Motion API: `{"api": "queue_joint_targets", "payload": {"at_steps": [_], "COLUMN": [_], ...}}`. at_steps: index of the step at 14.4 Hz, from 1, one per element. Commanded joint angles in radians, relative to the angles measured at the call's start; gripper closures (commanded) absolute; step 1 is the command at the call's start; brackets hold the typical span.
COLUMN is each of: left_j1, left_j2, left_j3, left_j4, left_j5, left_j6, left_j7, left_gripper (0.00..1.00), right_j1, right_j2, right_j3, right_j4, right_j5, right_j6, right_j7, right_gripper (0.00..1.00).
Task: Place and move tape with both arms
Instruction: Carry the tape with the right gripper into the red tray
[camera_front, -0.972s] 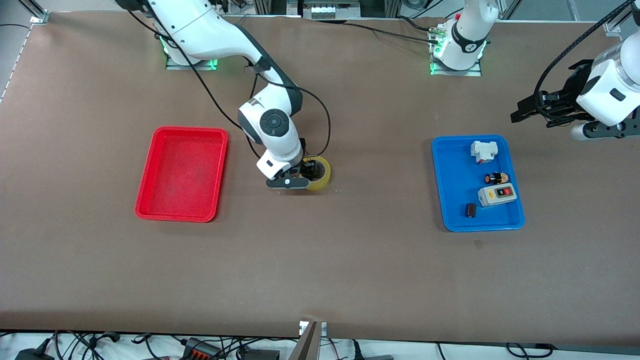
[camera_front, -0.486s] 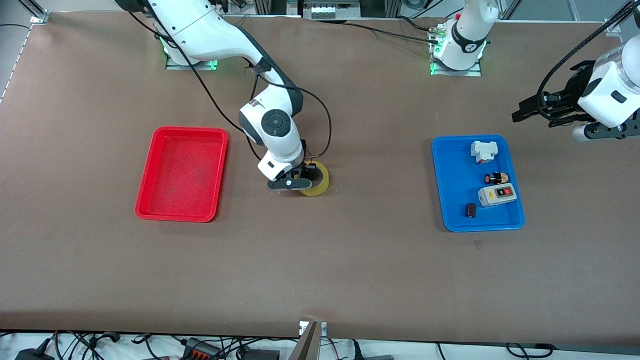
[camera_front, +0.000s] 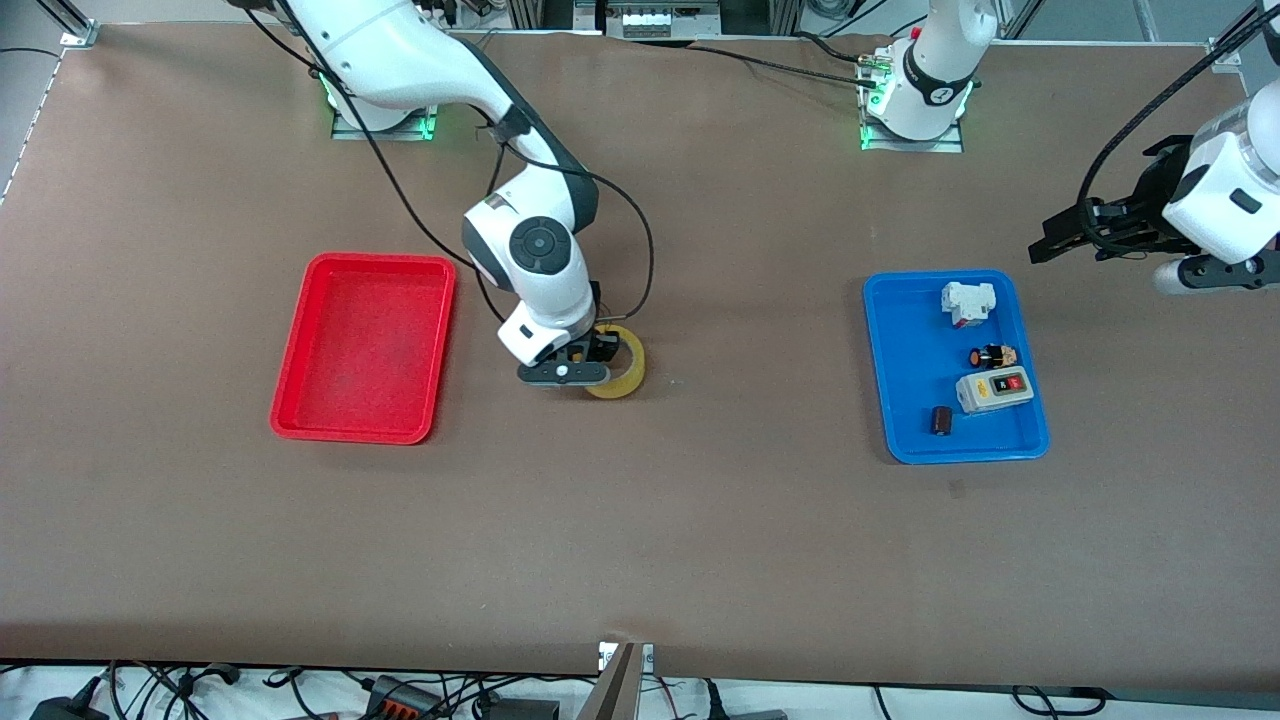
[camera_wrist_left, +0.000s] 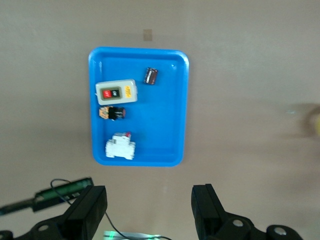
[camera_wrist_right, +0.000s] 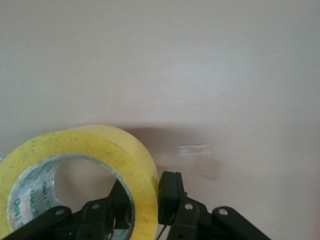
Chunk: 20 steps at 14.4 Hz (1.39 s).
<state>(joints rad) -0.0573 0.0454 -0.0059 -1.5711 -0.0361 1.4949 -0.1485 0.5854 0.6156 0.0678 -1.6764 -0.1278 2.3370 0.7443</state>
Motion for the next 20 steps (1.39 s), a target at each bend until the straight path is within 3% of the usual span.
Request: {"api": "queue_joint_targets", "payload": {"at_steps": [1, 5, 8, 14, 20], "left_j1": [0.005, 0.014, 0.042, 0.067, 0.066], "left_j2": [-0.030, -0.028, -0.028, -0.032, -0.030], "left_j3": [-0.052, -0.055, -0.055, -0.055, -0.060], "left_j4": [-0.037, -0.035, -0.035, -0.035, -0.032], "left_j5": [0.059, 0.027, 0.012, -0.005, 0.004], "left_j6": [0.024, 0.037, 0.062, 0.074, 0.062], "left_j7": [0.030, 0.027, 0.030, 0.035, 0.033], "left_gripper": [0.00, 0.00, 0.00, 0.00, 0.00], "right_j1": [-0.071, -0.257, -0.404, -0.578, -0.602], "right_j2": [-0.170, -0.376, -0.464, -0.443, -0.338], "right_j3": [0.004, 0.009, 0.009, 0.007, 0.007], "right_j4": [-0.078, -0.291, -0.428, -0.578, -0.605], "right_j5": [-0.015, -0.001, 0.002, 0.007, 0.007], "right_j6": [-0.134, -0.153, -0.150, 0.011, 0.172], "right_j7": [-0.063, -0.297, -0.524, -0.776, -0.807], "right_gripper": [0.99, 0.99, 0.99, 0.98, 0.95]}}
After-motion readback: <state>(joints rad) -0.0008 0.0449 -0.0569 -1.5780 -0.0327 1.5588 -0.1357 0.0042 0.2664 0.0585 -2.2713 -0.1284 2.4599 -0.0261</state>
